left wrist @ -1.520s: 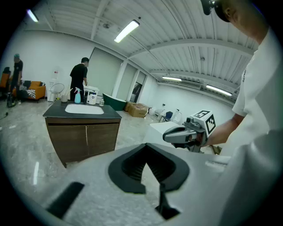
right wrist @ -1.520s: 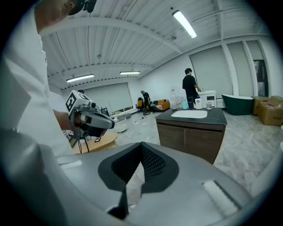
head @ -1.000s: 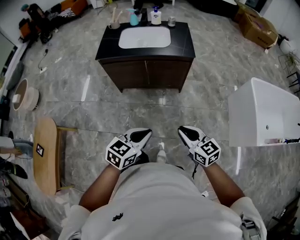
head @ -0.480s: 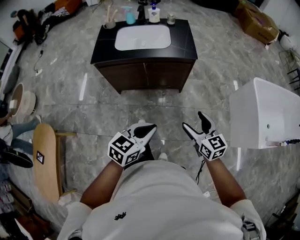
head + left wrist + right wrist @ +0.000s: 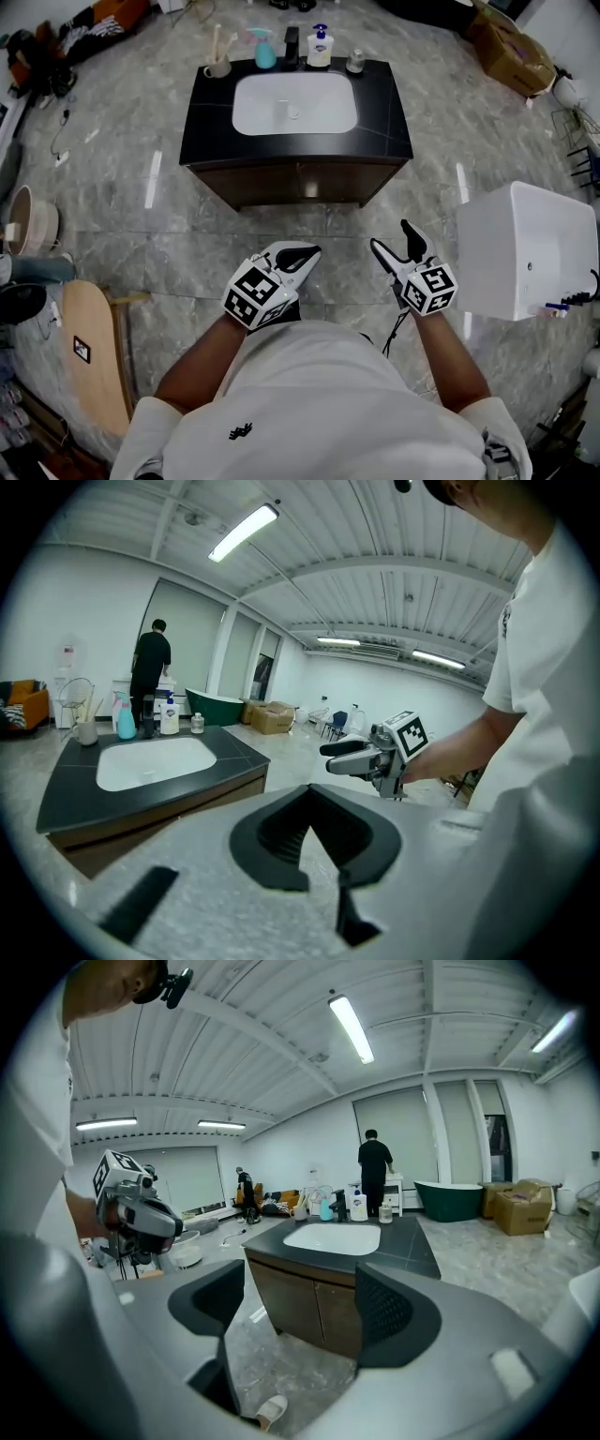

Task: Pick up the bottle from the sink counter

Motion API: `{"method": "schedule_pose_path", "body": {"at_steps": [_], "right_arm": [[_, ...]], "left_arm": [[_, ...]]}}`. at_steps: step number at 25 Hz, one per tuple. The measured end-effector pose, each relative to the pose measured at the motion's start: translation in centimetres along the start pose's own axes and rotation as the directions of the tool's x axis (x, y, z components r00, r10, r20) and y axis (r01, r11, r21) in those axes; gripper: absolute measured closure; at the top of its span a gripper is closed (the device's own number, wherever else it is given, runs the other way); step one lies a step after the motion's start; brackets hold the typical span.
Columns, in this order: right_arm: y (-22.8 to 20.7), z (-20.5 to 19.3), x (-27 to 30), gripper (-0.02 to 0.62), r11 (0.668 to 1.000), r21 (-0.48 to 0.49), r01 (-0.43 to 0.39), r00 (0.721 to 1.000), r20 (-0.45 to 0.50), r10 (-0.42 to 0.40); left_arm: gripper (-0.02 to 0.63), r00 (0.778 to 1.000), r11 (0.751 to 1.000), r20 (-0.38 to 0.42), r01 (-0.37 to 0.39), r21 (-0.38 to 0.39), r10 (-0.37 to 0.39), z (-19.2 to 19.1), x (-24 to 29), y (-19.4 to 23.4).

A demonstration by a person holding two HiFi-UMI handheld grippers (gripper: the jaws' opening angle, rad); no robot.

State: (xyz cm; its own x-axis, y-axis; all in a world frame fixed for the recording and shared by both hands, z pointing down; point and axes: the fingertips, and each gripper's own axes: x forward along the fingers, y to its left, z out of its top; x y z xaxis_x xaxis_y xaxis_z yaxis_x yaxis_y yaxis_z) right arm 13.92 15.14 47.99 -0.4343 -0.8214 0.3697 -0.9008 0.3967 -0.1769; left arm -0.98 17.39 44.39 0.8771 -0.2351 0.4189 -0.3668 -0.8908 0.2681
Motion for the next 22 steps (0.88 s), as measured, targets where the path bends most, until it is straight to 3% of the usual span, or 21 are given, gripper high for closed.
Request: {"method": "schedule_pose_path", "body": {"at_steps": [8, 17, 22], "right_arm": [[-2.1, 4.6, 8.8, 0.216, 0.999, -0.018, 0.048, 0.999, 0.003, -0.048], [-5.8, 7.3, 15.0, 0.229, 0.998, -0.03, 0.062, 0.998, -0.016, -0.062], [-10.0, 8.8, 19.7, 0.229, 0.998, -0.049, 0.042, 0.999, -0.029, -0.044]], "left_arm": [[0.6, 0.999, 0.999, 0.008, 0.042, -0.005, -0.042, 2.8, -1.0, 9.1], [0.6, 0.999, 0.999, 0.031, 0.016, -0.028, -0.015, 5.3, -0.2, 15.4], [0.6, 0.999, 0.999, 0.042, -0.03, -0.045, 0.031, 7.2, 1.5, 19.5]]}}
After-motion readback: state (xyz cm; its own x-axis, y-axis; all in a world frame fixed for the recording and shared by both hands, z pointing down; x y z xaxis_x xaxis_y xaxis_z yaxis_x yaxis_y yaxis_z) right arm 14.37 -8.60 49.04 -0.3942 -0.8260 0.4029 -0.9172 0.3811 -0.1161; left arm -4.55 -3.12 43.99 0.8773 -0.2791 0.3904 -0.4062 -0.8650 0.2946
